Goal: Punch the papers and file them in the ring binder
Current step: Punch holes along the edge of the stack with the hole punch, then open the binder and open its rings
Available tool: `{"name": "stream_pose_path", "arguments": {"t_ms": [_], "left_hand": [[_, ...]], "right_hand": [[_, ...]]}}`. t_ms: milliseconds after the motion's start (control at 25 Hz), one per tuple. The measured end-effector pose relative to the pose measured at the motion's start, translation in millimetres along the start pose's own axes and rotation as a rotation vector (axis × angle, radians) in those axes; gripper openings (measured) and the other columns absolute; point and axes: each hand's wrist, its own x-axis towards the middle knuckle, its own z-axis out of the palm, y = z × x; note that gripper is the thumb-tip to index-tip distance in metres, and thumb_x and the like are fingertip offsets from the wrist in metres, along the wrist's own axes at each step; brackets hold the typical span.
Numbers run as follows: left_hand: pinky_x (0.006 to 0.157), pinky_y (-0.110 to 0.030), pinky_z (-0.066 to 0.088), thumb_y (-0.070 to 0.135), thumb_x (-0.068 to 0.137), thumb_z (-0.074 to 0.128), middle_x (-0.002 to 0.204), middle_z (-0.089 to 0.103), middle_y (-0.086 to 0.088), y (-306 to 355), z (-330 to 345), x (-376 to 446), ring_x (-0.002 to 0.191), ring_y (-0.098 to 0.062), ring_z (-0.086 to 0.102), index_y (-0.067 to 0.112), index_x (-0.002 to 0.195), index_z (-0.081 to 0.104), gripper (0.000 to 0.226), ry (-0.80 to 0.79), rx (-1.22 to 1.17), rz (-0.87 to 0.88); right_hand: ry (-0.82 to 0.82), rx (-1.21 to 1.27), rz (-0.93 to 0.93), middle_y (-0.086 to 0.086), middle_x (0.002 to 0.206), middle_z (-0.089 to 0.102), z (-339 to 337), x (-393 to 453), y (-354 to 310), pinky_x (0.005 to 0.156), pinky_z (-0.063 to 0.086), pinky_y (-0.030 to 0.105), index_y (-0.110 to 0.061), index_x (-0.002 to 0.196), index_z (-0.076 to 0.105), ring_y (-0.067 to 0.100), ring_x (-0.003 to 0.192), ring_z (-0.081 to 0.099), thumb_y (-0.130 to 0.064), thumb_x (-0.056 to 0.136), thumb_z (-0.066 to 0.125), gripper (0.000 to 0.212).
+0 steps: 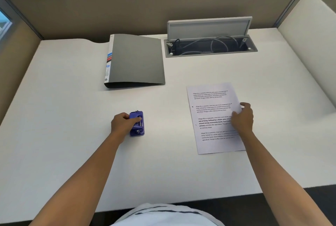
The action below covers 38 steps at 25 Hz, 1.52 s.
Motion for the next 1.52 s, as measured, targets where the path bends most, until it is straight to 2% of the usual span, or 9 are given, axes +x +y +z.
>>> {"name": "stream_pose_path", "arguments": {"t_ms": [120,280,400,600,760,880,1080,1240,1520], "left_hand": [[0.057,-0.025,0.043,0.022,0.072,0.086,0.081,0.062,-0.003,0,0,0,0.071,-0.018,0.055,0.012,0.077,0.057,0.031,0.008,-0.023,-0.008],[0.056,-0.025,0.041,0.021,0.07,0.087,0.075,0.058,-0.002,0,1,-1,0.069,-0.019,0.052,0.012,0.072,0.054,0.034,0.04,-0.059,-0.018],[0.058,-0.026,0.043,0.02,0.07,0.086,0.074,0.057,-0.001,1,3,-3,0.07,-0.02,0.053,0.013,0.07,0.053,0.034,0.101,-0.063,-0.027],[0.065,-0.032,0.054,0.024,0.071,0.084,0.078,0.065,0.002,6,5,-10,0.074,-0.022,0.064,0.009,0.083,0.066,0.027,0.205,0.063,0.025],[0.051,-0.022,0.043,0.025,0.073,0.084,0.077,0.064,0.001,13,-6,-1,0.072,-0.021,0.063,0.009,0.082,0.066,0.025,0.205,0.11,0.063],[0.05,-0.023,0.043,0.025,0.075,0.083,0.079,0.064,0.0,21,-22,15,0.073,-0.021,0.062,0.009,0.085,0.065,0.026,0.222,0.109,0.089],[0.069,-0.035,0.057,0.024,0.078,0.083,0.089,0.065,-0.005,38,-69,55,0.08,-0.026,0.063,0.011,0.089,0.062,0.027,0.322,0.137,0.11],[0.077,-0.038,0.053,0.022,0.081,0.079,0.089,0.065,-0.012,56,-117,99,0.088,-0.035,0.062,0.009,0.085,0.064,0.02,0.407,0.237,0.087],[0.079,-0.041,0.051,0.018,0.078,0.081,0.109,0.071,-0.022,73,-172,182,0.102,-0.039,0.066,-0.003,0.095,0.071,0.029,0.433,0.306,-0.03]], "right_hand": [[0.059,-0.007,0.063,0.023,0.137,0.05,0,6,3,0.104,0.041,0.053,-0.006,0.139,0.041,0.043,0.123,0.052,-0.006,0.093,0.057,0.049],[0.142,-0.142,0.121,0.021,0.14,0.048,5,3,-5,0.105,0.033,0.053,-0.008,0.14,0.042,0.042,0.132,0.04,-0.012,0.094,0.059,0.05],[0.225,-0.183,-0.012,0.02,0.136,0.048,23,-9,-25,0.104,0.033,0.051,-0.008,0.139,0.045,0.04,0.132,0.038,-0.019,0.093,0.062,0.05],[0.077,-0.107,-0.381,0.013,0.133,0.052,92,-43,-88,0.107,0.032,0.046,-0.009,0.133,0.051,0.033,0.131,0.042,-0.02,0.091,0.066,0.047],[-0.158,-0.075,-0.573,0.014,0.134,0.053,146,-53,-130,0.106,0.035,0.037,-0.003,0.133,0.051,0.033,0.128,0.046,-0.016,0.091,0.065,0.046],[-0.265,-0.101,-0.609,0.015,0.141,0.05,173,-48,-143,0.111,0.036,0.038,0.001,0.136,0.049,0.033,0.133,0.045,-0.018,0.094,0.062,0.048],[-0.206,-0.107,-0.631,0.011,0.154,0.042,187,-42,-135,0.12,0.03,0.039,-0.004,0.142,0.046,0.027,0.146,0.035,-0.029,0.098,0.055,0.051],[-0.172,-0.113,-0.656,0.009,0.153,0.043,188,-34,-135,0.119,0.033,0.038,-0.007,0.14,0.048,0.024,0.145,0.036,-0.034,0.096,0.056,0.051],[-0.135,-0.116,-0.634,0.005,0.153,0.044,188,-33,-135,0.116,0.037,0.039,-0.01,0.137,0.05,0.022,0.144,0.039,-0.036,0.096,0.056,0.049]]}}
